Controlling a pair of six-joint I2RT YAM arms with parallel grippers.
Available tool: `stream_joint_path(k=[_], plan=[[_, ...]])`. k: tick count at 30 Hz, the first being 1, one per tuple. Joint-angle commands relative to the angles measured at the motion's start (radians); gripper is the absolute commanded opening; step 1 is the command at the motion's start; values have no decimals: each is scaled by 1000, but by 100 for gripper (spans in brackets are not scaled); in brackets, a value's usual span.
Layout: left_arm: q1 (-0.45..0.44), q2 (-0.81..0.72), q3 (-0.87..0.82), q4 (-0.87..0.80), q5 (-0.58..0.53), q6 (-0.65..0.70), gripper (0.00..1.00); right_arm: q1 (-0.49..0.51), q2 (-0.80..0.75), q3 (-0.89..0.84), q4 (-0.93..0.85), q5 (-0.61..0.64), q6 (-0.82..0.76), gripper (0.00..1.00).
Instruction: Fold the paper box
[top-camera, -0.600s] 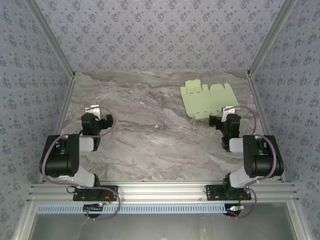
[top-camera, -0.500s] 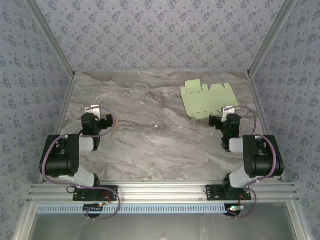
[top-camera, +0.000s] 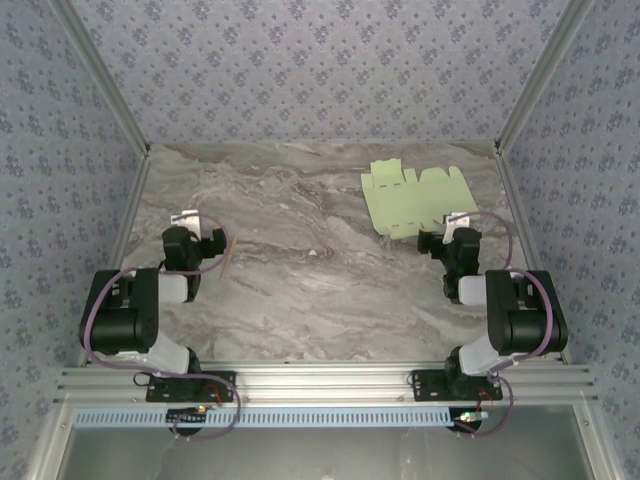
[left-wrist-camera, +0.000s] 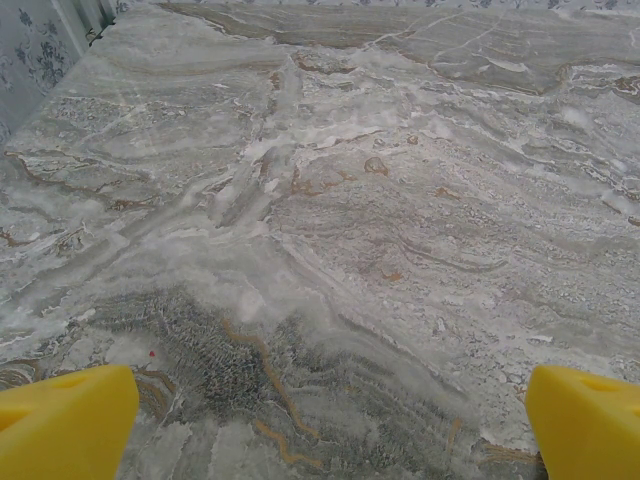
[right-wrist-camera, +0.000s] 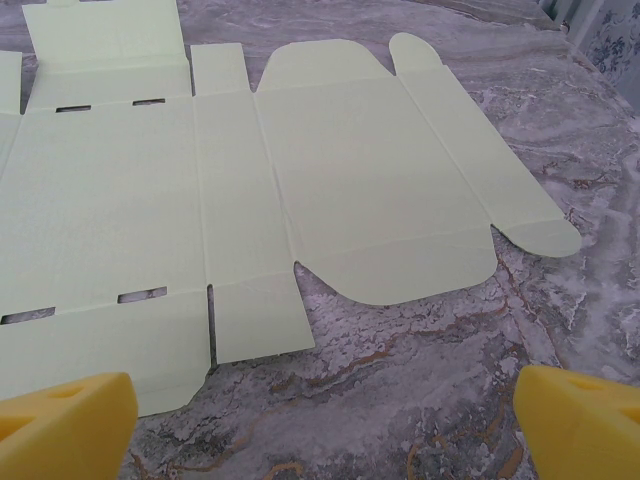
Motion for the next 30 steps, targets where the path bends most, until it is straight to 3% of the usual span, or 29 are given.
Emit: stream_joint_path(k=[1, 10, 15, 18, 20, 22, 25, 30], plan=[[-2, -2, 18, 5, -2, 1, 99, -5, 5, 24, -1, -8, 10, 99], [-1, -4, 19, 6, -5, -2, 99, 0, -25, 30, -29, 29, 21, 99], [10, -176, 109, -300, -103, -66, 99, -25, -255, 123, -387, 177, 158, 99], [39, -301, 132, -447, -173, -232, 99, -48, -382, 146, -525, 235, 281, 99], [46, -368, 150, -530, -164, -302, 99, -55, -445, 220, -691, 273, 383, 99], [46, -416, 169, -587, -80, -361, 99, -46, -490, 268, -803, 220, 420, 99], [14, -444, 180, -596, 69, -440, 99, 47, -510, 279, -839, 116, 424, 99], [-211, -381, 293, -740, 87, -409, 98, 313, -385, 358, -966, 267, 489, 99]])
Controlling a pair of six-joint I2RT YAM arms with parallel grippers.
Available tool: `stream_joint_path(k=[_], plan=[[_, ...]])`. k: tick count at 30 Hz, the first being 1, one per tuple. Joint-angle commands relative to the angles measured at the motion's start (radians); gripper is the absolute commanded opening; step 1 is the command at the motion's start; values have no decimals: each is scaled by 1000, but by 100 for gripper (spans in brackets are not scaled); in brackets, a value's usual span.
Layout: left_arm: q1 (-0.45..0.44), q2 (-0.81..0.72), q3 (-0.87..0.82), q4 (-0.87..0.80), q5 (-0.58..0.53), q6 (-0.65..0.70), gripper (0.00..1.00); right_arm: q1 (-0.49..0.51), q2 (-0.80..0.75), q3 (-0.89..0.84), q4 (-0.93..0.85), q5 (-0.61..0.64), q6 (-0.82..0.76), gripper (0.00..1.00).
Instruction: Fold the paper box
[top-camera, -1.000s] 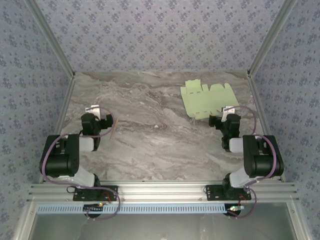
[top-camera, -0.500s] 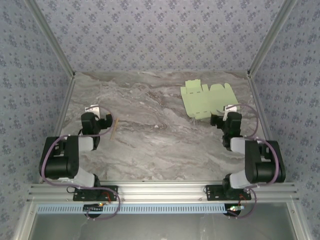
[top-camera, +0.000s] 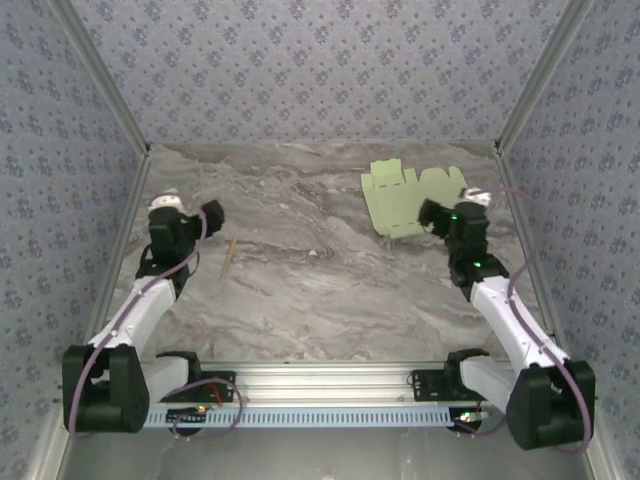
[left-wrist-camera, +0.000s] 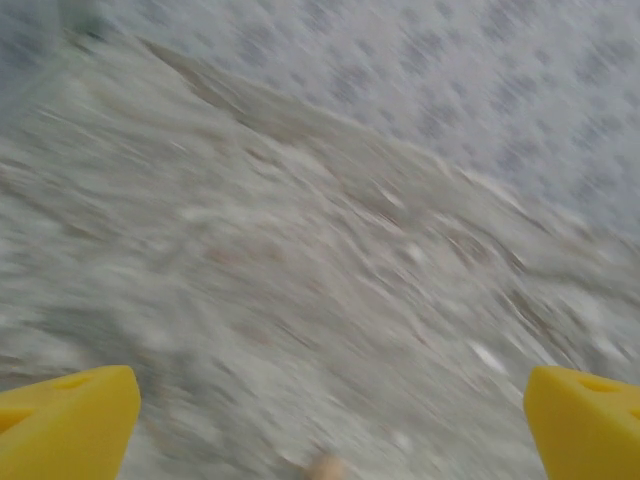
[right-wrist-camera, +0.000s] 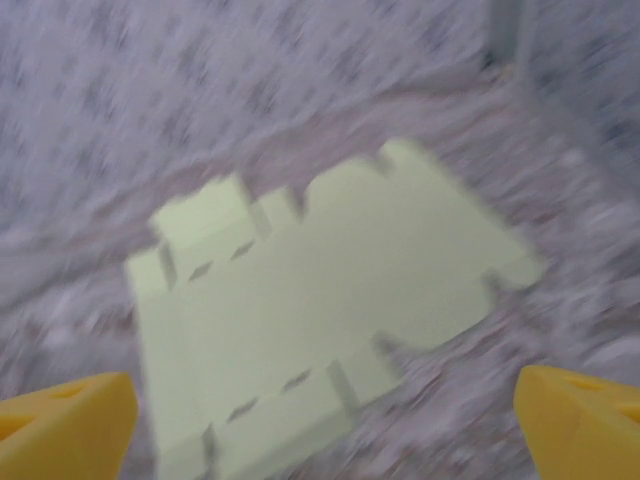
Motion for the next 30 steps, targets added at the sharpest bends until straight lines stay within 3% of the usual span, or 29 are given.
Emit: stream_joint_path(k=[1, 3, 7, 16, 23, 30], plan=[[-157, 54, 103, -162, 58, -8, 98, 106, 100, 65, -196, 86, 107, 99], [-261, 90, 148, -196, 36, 11, 97, 63, 147, 71, -202, 30, 150, 99], [-416, 155, 200, -198, -7, 41, 97, -97, 244, 72, -141, -201, 228, 97], [-481, 245, 276, -225, -43, 51, 95, -142, 508, 176, -57, -323, 376, 89], [-484, 251, 267, -228, -60, 52, 94, -162, 610, 179, 64, -425, 454, 54], [-484, 281, 253, -172, -44, -15, 91, -170, 590, 81, 248, -451, 584, 18]])
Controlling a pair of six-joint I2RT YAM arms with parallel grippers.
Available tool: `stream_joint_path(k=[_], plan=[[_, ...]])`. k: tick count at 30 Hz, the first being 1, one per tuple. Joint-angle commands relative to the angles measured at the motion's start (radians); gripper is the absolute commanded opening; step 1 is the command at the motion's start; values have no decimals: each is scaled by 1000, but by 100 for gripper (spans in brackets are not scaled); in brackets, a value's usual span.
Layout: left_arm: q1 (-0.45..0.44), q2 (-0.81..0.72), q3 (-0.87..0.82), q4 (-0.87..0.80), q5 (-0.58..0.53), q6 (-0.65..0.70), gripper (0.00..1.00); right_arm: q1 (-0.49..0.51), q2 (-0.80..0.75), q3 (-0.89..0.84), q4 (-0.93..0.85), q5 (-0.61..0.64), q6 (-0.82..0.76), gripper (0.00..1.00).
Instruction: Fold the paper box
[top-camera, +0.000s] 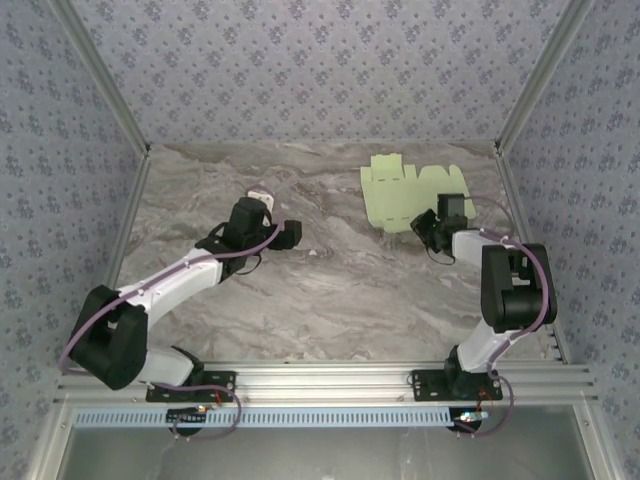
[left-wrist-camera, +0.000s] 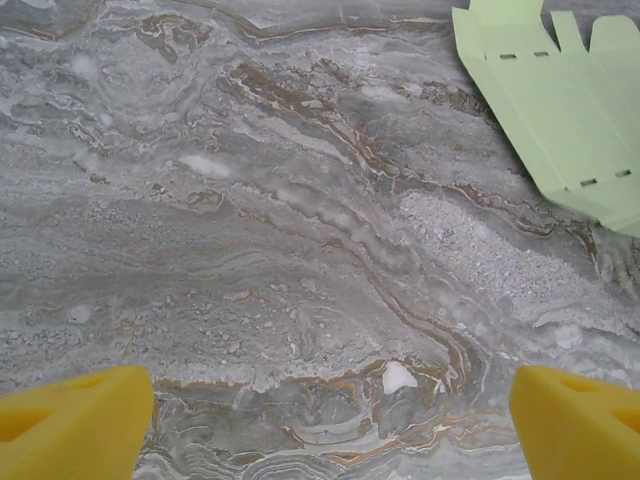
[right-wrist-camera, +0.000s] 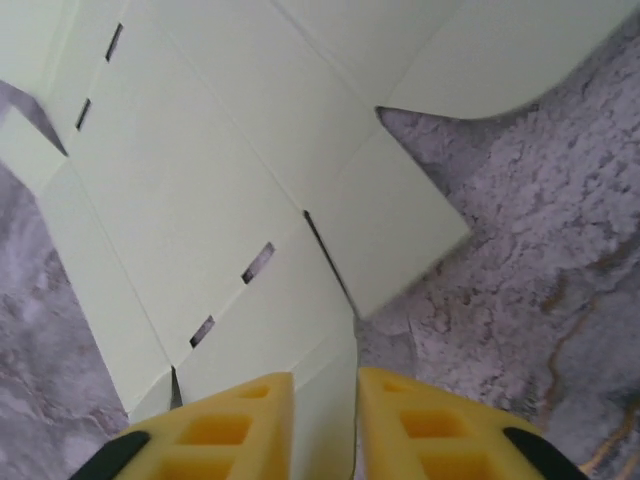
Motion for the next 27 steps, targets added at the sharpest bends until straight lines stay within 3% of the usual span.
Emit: stream_joint_path(k=[1, 6, 16, 23, 27], plan=[[-7, 24, 14, 61, 23, -62, 90, -9, -29, -72, 164, -37, 123, 15], [-6, 46, 3, 157, 88, -169, 89, 12, -104, -164, 301, -26, 253, 0], [-7, 139, 58, 339, 215, -450, 89, 136, -307, -257, 396, 75, 420, 0], [-8, 308, 210, 390, 337, -584, 91, 220, -377, -261, 406, 132, 449, 0], [-8, 382, 264, 400, 340, -655, 92, 242, -391, -268, 406, 151, 451, 0]])
